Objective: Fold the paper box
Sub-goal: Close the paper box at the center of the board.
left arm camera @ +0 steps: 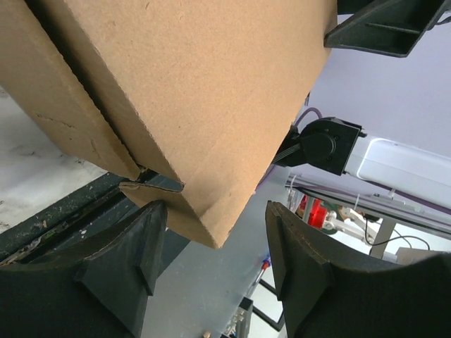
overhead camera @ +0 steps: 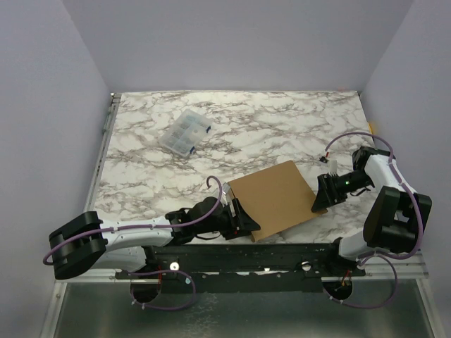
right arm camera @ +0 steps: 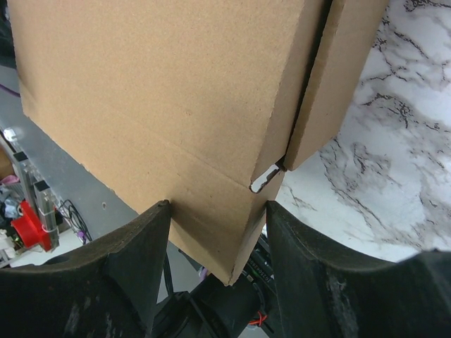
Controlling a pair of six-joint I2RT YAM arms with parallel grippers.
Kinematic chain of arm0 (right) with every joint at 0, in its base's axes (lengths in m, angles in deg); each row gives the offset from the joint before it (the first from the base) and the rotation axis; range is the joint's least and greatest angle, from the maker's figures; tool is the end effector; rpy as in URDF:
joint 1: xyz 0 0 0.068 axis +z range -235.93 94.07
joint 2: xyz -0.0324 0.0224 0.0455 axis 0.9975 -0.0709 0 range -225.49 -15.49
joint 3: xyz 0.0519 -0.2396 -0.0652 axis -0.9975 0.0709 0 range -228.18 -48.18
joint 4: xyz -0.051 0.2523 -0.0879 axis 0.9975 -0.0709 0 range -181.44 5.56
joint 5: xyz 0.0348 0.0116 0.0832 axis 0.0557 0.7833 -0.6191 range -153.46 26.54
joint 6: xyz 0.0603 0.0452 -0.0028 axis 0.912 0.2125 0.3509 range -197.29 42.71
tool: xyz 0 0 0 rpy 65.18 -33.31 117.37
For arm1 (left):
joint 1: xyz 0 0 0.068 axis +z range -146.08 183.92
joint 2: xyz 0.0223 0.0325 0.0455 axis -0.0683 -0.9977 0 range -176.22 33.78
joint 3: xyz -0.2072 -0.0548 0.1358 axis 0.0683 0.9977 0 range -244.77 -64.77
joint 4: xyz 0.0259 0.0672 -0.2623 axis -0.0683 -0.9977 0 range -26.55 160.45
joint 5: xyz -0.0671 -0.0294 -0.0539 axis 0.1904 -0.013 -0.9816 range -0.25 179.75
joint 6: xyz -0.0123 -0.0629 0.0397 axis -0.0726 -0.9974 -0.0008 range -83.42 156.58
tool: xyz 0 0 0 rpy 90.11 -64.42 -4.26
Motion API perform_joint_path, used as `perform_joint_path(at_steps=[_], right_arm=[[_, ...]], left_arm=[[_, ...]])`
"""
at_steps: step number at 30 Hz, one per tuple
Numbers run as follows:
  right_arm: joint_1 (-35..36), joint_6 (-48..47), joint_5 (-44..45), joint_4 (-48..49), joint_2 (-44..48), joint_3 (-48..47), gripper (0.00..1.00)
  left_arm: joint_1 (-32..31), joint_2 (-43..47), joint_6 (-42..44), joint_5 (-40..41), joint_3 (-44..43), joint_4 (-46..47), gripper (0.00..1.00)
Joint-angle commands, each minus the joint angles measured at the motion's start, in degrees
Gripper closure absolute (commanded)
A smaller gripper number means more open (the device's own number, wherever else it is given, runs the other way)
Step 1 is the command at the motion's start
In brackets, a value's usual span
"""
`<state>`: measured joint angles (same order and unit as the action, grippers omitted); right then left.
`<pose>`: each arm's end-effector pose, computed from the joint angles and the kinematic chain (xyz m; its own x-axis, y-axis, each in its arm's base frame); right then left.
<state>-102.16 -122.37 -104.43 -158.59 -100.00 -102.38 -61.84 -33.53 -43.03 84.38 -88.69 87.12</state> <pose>0.2207 -0.0208 0.1608 -0.9172 -0.2899 -0.2732 -0.3983 0.6713 0.6251 0.1079 -0.2541 0.1447 -0.9600 -0.2533 -0.1197 -0.0117 0.4632 -0.8862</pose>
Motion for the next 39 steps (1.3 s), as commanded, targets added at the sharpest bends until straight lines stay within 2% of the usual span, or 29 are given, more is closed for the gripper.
perform_joint_path(at_steps=[1,22,39], right_arm=[[-0.12,-1.06,0.55,0.35,0.24,0.44,0.4],[-0.12,-1.6,-2.11,-2.18,-1.13,-0.98,0.4],[-0.12,-0.99,1.17,1.04,-1.01,0.28,0.43]], left_arm=[[-0.41,-0.01,0.51,2.42,1.1,2.61,0.36],[-0.42,0.75,1.73,3.37,1.77,3.56,0.37],[-0.42,-1.96,2.59,3.43,1.62,4.18,0.39]])
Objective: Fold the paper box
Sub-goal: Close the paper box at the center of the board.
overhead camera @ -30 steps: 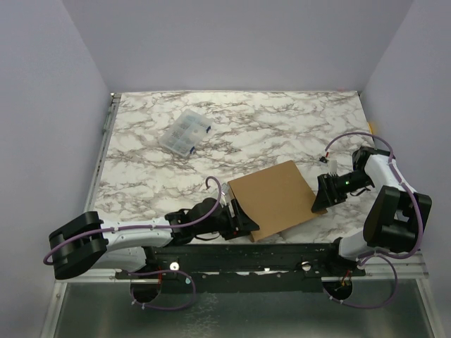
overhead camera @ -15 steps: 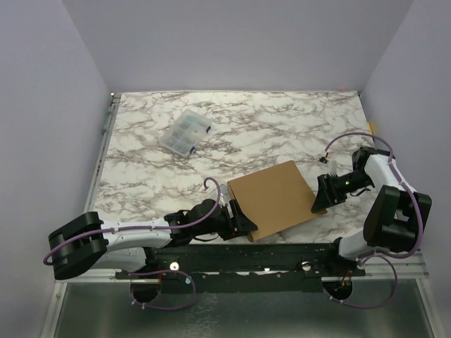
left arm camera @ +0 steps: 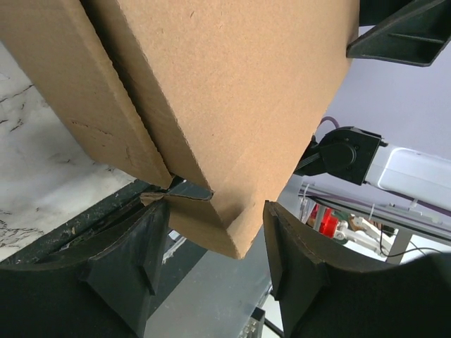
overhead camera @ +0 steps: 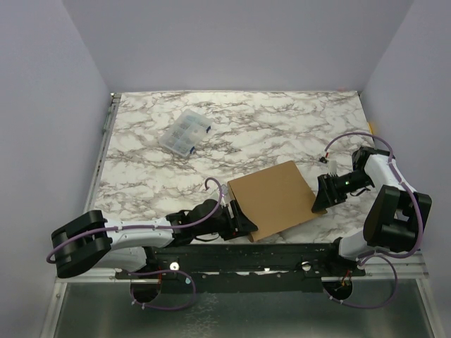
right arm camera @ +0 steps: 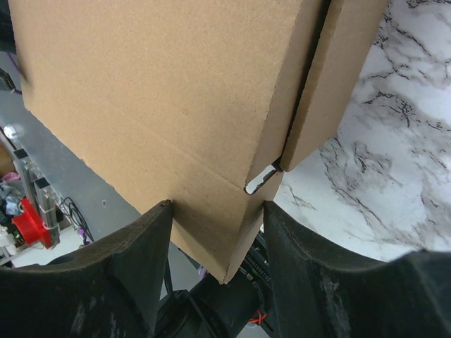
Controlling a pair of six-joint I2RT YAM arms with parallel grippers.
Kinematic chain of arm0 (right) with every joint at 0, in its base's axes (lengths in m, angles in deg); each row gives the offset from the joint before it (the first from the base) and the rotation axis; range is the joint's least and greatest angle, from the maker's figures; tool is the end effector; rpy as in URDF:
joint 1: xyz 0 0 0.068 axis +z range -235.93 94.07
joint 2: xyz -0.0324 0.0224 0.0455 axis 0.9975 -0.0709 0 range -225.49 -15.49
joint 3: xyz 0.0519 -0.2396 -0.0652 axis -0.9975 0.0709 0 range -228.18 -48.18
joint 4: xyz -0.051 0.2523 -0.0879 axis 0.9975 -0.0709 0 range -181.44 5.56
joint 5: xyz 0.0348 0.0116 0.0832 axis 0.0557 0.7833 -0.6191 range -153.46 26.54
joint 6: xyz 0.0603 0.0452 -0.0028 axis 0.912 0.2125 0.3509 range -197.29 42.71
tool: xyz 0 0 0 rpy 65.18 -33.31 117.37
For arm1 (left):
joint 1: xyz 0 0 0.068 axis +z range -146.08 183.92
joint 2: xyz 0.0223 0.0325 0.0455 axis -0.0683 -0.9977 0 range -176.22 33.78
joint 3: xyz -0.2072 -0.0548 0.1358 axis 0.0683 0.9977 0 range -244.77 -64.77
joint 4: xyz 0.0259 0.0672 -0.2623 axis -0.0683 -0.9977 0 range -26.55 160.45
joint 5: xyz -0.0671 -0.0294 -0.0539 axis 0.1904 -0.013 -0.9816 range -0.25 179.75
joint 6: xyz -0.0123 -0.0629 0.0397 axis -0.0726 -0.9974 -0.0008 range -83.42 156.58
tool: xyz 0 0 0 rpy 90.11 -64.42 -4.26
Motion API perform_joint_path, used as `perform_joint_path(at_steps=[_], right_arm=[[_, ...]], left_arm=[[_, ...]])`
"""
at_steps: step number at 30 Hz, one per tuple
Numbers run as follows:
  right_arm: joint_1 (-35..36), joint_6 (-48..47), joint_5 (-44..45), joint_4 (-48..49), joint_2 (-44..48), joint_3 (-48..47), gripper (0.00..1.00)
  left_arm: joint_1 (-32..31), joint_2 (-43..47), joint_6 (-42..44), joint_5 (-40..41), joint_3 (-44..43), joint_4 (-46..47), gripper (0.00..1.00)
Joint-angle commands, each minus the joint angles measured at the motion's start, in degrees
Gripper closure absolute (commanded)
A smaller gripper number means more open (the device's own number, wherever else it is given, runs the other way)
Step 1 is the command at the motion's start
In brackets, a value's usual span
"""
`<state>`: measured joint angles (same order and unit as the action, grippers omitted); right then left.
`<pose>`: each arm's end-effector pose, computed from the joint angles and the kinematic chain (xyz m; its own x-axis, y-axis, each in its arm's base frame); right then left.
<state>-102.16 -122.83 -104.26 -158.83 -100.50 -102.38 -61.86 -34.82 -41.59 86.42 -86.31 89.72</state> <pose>0.2205 -0.0209 0.1591 -0.9174 -0.2957 -0.2664 -0.3979 0.6681 0.6287 0.1079 -0.2487 0.1301 -0.9509 -0.2679 -0.1548 0.0037 0.4905 -0.8714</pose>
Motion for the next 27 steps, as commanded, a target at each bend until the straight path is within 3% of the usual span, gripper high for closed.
perform_joint_path(at_steps=[1,27], right_arm=[[-0.12,-0.52,1.12,1.49,-0.51,0.26,0.43],[-0.12,-0.82,5.11,5.05,0.01,0.75,0.46]], left_arm=[[-0.4,-0.81,1.18,1.42,-0.78,1.6,0.39],[-0.38,-2.41,1.27,1.4,-0.52,2.95,0.41]])
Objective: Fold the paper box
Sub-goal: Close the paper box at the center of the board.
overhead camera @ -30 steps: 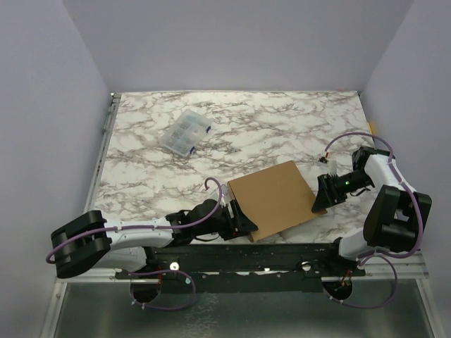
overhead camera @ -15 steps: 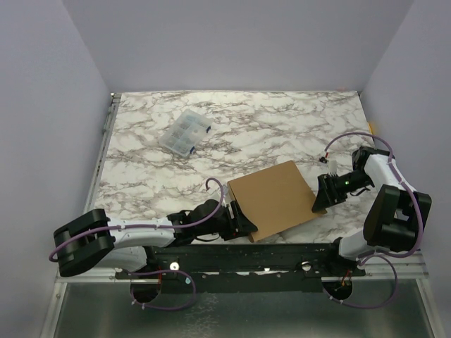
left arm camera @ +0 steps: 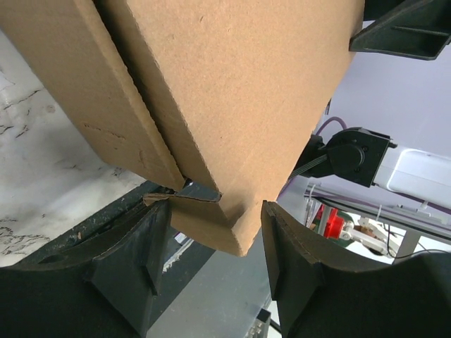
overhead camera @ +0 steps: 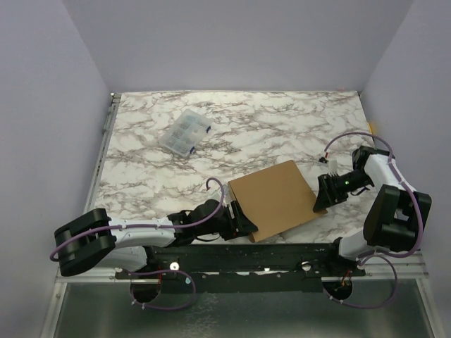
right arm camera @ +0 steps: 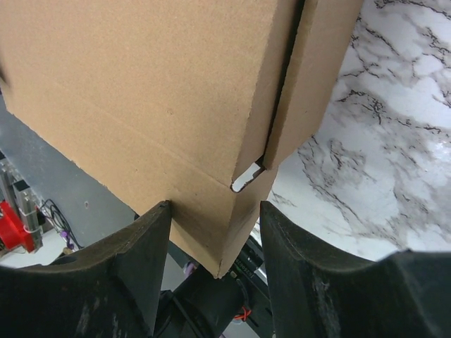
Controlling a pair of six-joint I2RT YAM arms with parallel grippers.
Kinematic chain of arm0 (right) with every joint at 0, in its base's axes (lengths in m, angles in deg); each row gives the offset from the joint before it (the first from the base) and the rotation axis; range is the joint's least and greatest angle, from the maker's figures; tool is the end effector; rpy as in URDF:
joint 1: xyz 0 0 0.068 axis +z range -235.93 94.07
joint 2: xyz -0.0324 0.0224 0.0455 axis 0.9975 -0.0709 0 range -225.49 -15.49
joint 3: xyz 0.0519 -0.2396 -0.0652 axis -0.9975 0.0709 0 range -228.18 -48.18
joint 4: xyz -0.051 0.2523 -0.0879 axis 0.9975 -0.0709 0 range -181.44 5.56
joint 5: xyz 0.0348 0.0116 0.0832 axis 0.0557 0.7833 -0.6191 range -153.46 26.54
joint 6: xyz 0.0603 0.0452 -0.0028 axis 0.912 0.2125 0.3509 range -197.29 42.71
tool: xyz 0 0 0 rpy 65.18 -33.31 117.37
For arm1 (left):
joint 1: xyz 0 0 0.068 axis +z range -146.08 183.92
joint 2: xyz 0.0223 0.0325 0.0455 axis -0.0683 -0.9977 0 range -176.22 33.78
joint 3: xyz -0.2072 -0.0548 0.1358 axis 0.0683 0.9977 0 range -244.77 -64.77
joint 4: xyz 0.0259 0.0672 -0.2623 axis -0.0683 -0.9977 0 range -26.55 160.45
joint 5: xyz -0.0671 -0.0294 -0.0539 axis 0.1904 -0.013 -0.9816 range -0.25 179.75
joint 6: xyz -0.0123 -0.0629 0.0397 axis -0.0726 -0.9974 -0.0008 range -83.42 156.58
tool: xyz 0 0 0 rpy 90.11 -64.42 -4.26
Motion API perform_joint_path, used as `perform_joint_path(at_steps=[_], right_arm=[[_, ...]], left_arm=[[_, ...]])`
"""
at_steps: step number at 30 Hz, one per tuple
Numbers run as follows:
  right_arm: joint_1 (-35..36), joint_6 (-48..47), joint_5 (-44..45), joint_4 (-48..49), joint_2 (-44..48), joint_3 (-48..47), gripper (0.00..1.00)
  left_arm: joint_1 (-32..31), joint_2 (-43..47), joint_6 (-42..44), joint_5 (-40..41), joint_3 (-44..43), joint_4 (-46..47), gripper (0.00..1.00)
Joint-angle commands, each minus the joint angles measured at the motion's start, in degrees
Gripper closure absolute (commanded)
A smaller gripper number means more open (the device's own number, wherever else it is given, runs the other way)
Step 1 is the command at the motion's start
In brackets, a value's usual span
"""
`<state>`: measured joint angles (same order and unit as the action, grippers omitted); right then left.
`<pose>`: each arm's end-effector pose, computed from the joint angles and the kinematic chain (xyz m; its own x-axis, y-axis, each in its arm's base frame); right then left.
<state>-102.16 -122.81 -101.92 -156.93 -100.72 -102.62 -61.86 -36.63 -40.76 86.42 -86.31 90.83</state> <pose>0.2243 -0.0241 0.1566 -0.9088 -0.3174 -0.2709 -0.4173 0.6929 0.5880 0.1085 -0.2503 0.1245 -0.9516 -0.2589 -0.1655 0.0131 0.5040 -0.8636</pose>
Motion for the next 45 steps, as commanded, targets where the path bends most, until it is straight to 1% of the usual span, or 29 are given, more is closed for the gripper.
perform_joint_path(at_steps=[1,10,20,23,30,36,39,41,45], right_arm=[[-0.13,-0.95,2.69,3.22,0.4,1.06,0.46],[-0.12,-1.75,3.98,2.0,2.13,-1.92,0.44],[-0.12,-2.26,4.42,1.63,3.18,-2.33,0.42],[-0.12,-2.69,3.57,0.32,2.75,-2.62,0.43],[-0.12,-2.63,4.79,0.64,3.23,-2.58,0.45],[-0.12,-2.42,5.24,1.86,3.19,-1.56,0.48],[-0.16,-2.51,5.15,2.0,3.16,-1.52,0.48],[-0.12,-2.64,5.06,2.13,3.14,-1.38,0.48],[-0.12,-2.85,4.88,2.61,3.23,-0.82,0.48]], left_arm=[[-0.4,-0.59,0.37,1.4,-0.52,1.86,0.41],[-0.4,-1.18,0.13,1.66,-0.95,2.16,0.41],[-0.34,-1.31,-0.05,2.27,-1.0,2.66,0.41],[-0.54,-1.26,-0.18,1.93,-1.49,2.89,0.42],[-2.02,-2.62,-0.95,1.45,-3.08,2.91,0.42],[-2.5,-3.46,-1.37,2.8,-2.45,2.91,0.44],[-2.51,-3.14,-1.49,2.94,-1.98,2.93,0.45],[-2.51,-2.82,-1.45,4.73,-1.72,2.91,0.47],[-2.51,-3.16,-1.17,6.25,-1.4,3.0,0.48]])
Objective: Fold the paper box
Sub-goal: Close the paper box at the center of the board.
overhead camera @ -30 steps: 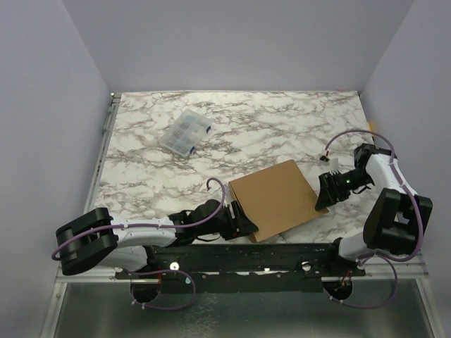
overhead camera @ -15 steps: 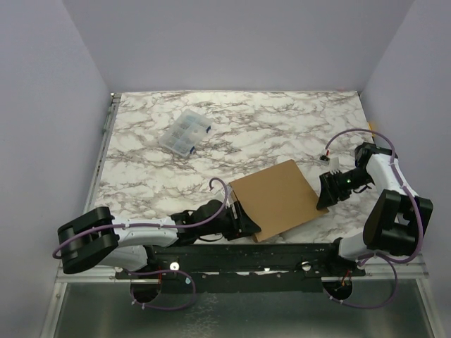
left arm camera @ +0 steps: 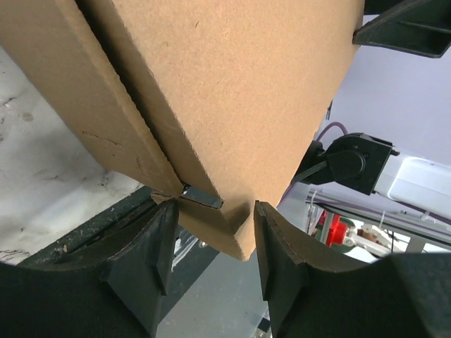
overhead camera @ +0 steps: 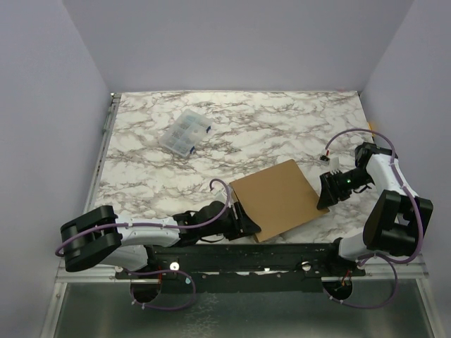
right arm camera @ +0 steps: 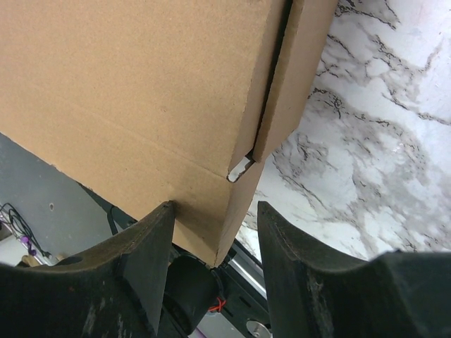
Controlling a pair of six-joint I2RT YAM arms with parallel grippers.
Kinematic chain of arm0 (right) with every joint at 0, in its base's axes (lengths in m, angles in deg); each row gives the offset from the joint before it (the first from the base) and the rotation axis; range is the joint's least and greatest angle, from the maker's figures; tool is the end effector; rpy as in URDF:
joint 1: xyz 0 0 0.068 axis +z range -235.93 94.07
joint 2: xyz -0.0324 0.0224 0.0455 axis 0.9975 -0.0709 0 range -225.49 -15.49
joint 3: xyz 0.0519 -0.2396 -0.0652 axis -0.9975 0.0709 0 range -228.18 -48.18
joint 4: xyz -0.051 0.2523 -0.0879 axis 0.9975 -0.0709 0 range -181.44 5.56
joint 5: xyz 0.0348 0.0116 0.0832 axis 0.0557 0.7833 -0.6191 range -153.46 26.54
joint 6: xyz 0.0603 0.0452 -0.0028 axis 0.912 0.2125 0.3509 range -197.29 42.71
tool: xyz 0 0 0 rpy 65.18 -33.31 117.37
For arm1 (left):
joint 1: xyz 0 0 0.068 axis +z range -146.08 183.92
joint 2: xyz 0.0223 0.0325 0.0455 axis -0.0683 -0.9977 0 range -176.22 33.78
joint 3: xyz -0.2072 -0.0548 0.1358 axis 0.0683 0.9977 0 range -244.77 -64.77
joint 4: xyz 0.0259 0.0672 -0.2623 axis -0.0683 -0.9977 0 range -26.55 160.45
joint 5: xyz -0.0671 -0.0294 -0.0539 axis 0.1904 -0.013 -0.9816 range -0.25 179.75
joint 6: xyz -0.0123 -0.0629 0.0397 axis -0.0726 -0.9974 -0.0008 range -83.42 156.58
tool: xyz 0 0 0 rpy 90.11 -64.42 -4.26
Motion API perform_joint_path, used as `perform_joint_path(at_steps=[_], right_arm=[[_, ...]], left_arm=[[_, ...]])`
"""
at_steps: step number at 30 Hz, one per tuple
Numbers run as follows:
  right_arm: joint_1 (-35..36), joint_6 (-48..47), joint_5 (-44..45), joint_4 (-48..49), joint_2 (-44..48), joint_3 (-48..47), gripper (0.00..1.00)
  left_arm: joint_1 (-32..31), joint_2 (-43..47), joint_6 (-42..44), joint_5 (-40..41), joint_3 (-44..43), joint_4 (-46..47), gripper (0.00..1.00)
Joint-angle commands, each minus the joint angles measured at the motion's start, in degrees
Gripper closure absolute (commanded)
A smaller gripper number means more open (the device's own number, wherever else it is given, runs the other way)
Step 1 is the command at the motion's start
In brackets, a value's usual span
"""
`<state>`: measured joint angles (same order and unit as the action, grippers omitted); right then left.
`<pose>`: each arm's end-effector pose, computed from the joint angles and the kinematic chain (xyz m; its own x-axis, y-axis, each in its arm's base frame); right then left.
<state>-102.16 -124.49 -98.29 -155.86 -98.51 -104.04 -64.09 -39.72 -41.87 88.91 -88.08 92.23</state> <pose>0.2280 -0.0286 0.1674 -0.8734 -0.3731 -0.3130 -0.4851 0.7221 0.4931 0.1047 -0.2617 0.1238 -0.9488 -0.2669 -0.1692 0.0120 0.5048 -0.8632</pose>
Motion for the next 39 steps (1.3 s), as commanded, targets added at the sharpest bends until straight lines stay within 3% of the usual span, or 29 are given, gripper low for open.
perform_joint_path(at_steps=[1,19,31,39], right_arm=[[-0.12,-1.22,1.25,1.62,1.02,0.82,0.48],[-0.12,-1.69,0.6,2.3,1.21,0.97,0.46],[-0.12,-1.78,-0.07,0.93,0.94,-0.92,0.44],[-0.12,-1.01,3.12,5.48,2.23,1.89,0.44]], left_arm=[[-0.28,-0.34,0.09,3.82,0.37,1.68,0.48],[-0.29,1.14,4.35,6.87,2.27,1.2,0.49],[-0.38,-1.07,4.63,4.1,-0.09,2.86,0.48],[-0.37,-1.51,4.08,5.57,1.33,3.36,0.49]])
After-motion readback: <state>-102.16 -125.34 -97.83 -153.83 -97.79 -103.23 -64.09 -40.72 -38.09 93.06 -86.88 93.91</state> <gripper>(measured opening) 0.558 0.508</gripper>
